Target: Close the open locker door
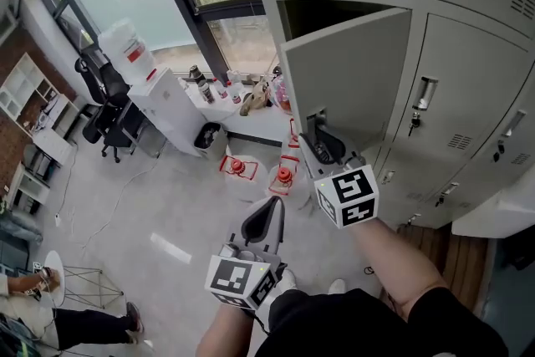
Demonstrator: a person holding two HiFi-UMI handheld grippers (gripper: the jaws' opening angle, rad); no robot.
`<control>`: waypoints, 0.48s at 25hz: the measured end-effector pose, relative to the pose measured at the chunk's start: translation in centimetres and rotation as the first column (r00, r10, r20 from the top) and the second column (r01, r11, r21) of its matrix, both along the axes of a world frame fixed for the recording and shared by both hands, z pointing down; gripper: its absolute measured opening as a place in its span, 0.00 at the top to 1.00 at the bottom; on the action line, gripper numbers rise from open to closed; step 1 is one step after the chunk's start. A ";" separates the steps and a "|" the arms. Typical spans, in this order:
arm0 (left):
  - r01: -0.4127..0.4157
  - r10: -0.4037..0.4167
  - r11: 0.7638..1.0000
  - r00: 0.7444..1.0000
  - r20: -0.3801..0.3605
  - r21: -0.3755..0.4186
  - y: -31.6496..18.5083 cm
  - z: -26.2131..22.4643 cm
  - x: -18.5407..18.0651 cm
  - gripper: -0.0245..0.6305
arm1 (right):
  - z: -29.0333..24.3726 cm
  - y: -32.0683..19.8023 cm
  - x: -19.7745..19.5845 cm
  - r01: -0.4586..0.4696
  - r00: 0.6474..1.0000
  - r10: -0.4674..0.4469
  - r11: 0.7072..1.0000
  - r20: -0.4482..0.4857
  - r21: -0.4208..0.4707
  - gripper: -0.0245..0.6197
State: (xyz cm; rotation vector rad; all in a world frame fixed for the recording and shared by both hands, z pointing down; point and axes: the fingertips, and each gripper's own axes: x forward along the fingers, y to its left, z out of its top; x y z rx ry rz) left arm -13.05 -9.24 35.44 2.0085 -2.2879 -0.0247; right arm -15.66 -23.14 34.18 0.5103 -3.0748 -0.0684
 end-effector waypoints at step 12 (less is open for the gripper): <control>-0.127 0.127 0.992 0.992 0.020 0.001 -3.5 -0.1 -2.9 0.94 | 0.1 -2.3 -3.6 -0.053 0.998 0.053 0.999 -0.021 -0.010 0.71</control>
